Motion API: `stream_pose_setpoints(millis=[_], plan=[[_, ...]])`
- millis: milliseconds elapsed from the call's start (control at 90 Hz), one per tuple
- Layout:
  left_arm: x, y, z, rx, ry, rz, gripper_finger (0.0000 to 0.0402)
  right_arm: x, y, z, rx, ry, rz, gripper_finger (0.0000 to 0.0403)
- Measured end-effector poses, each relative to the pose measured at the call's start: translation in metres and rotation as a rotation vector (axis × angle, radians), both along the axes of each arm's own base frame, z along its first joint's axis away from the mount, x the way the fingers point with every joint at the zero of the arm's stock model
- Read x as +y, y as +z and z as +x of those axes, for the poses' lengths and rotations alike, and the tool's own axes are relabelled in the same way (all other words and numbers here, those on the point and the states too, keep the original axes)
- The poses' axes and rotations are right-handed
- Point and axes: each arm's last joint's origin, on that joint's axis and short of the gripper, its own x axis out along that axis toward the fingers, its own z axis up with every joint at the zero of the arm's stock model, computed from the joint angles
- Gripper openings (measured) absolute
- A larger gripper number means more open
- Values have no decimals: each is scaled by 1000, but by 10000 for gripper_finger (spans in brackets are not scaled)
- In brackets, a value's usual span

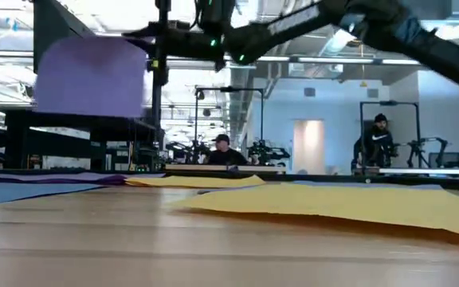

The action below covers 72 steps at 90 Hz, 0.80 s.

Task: Organize paper
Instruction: Stack the purple paper on top of the purple paper

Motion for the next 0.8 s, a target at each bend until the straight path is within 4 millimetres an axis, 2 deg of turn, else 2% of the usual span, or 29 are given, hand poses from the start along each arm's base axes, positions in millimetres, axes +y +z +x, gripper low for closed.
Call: stream_pose_setpoints(millis=[133,244,444,533,800], plan=[[3,3,-9,-48,0,-18,82,-5,-56,10,155,6,144,0],[3,3,-10,-48,-2,-16,82,-5,-80,11,287,-1,197,0],[4,3,-10,-45,-2,-15,82,-16,-93,5,428,-53,194,0],[4,3,-11,-45,-2,-14,82,-19,-92,2,464,-114,210,0],[4,3,-11,-43,-3,-10,82,-10,-93,1,550,-158,232,0]])
